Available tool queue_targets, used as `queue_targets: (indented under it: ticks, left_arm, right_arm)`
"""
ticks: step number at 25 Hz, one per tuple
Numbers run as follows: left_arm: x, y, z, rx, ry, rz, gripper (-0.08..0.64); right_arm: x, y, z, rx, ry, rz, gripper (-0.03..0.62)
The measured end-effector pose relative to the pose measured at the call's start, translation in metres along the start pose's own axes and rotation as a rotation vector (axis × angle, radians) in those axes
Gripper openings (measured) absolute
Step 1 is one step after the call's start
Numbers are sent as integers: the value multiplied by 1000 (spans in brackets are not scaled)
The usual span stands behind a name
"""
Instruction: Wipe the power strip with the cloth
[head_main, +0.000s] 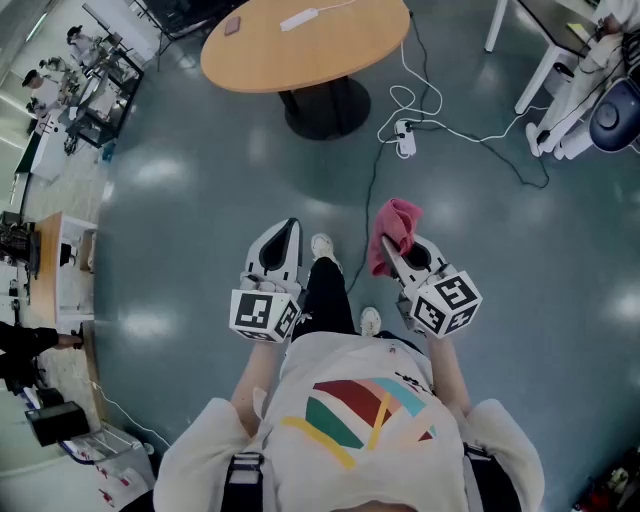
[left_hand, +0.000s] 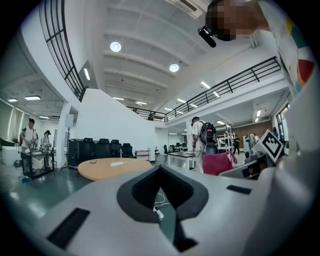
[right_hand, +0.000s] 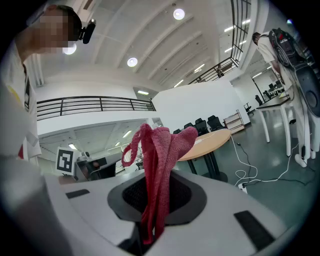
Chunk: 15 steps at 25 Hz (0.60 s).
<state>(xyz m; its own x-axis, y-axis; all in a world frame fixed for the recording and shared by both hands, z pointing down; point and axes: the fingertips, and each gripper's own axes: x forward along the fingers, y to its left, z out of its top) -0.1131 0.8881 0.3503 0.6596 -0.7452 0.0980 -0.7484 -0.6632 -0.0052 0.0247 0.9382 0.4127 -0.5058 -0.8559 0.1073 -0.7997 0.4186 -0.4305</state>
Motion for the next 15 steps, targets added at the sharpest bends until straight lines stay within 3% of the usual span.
queue_targets:
  ticks: [4,7,11,15]
  left_arm:
    - [51,23,-2,5,-8,31,44]
    - [108,39,-4,-2,-32,14,44]
    - [204,80,-20,-11,-48,-26,44]
    - [304,141,-16,-42,-41,-12,44]
  right_arm:
    - [20,-46,15,0,-16,-21,40]
    - [48,-90,28,1,-29,-46,38]
    - [125,-156,47,-25,-6,-67,38]
    - [213,-212,85,-73,104,-30,38]
